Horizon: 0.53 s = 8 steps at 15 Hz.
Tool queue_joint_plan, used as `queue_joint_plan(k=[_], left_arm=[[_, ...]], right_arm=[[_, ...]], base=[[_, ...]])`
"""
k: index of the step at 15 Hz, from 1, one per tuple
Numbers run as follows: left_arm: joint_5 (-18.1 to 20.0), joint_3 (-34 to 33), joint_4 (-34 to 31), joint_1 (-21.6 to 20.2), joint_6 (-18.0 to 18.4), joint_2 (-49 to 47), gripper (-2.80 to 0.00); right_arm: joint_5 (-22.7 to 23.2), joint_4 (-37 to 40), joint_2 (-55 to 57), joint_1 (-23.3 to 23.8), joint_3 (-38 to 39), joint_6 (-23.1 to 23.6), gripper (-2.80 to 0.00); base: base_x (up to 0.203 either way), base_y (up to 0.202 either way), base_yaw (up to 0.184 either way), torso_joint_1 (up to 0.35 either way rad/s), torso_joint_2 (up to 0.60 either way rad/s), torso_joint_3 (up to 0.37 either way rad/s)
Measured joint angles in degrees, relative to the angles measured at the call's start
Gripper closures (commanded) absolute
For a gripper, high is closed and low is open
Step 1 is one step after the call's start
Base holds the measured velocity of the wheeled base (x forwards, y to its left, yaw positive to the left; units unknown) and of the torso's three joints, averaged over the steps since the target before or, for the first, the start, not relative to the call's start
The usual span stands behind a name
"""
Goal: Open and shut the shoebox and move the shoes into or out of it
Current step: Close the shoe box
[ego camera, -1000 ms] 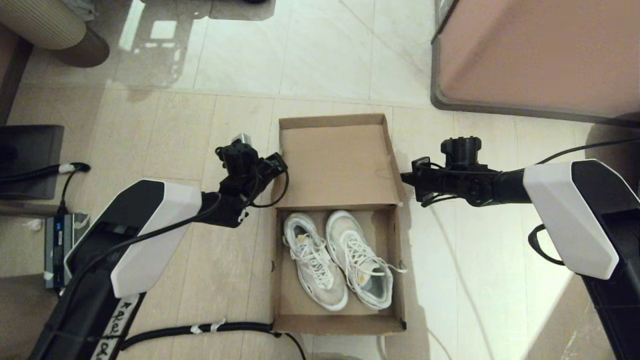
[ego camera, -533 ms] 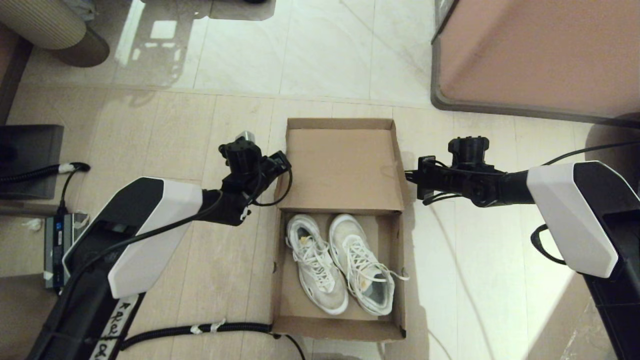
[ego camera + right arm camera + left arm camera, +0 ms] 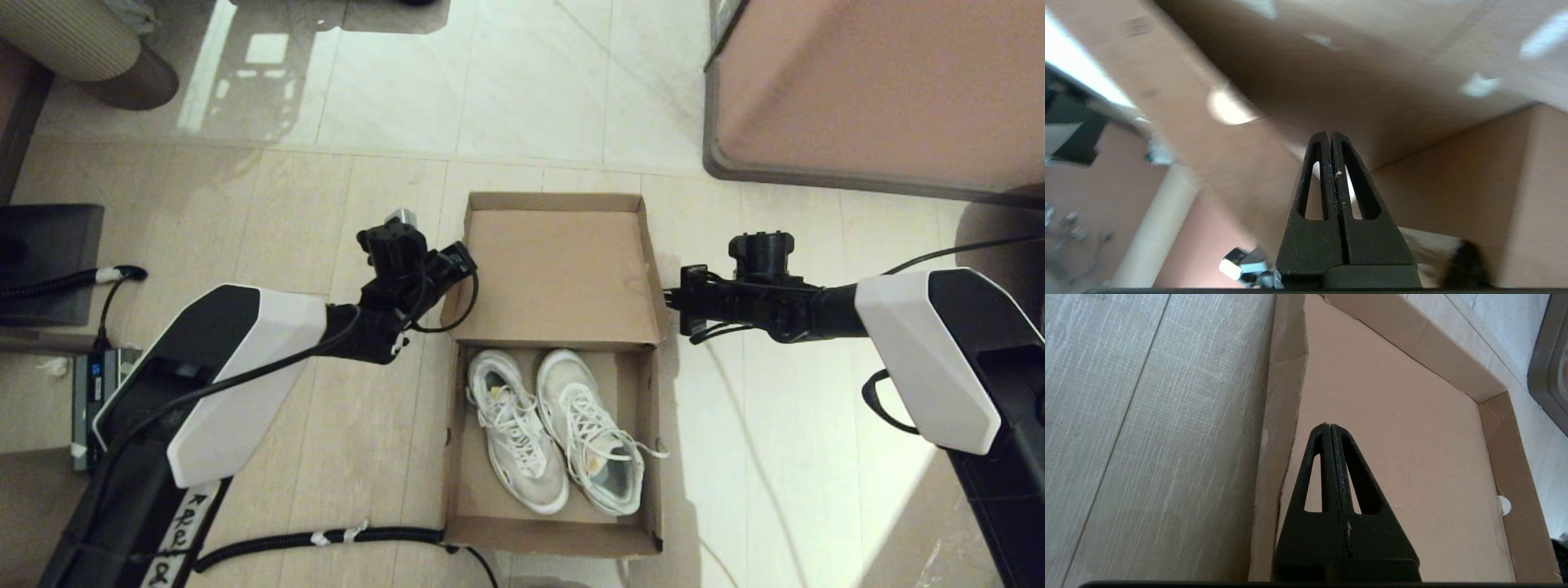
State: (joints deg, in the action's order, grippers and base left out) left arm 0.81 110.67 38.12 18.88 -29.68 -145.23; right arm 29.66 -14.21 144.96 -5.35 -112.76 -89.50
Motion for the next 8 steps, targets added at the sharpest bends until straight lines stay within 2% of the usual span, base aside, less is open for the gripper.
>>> queue_joint_plan(k=[6,8], left_arm=[[-0.02,0.00,-0.02,0.79,-0.02,0.00,0.00],[-0.02,0.00,-0.02,1.12,-0.02,0.00,0.00]], right_arm=[[0.22,-0.34,0.27,-0.65,-0.07,1.24,0.00],[1.57,-0.45,0.30,-0.65,-0.07,1.22,0.00]], base=[[0.000,0.000,0.000,0.000,0.00,0.000],[0.000,0.000,0.000,0.000,0.00,0.000]])
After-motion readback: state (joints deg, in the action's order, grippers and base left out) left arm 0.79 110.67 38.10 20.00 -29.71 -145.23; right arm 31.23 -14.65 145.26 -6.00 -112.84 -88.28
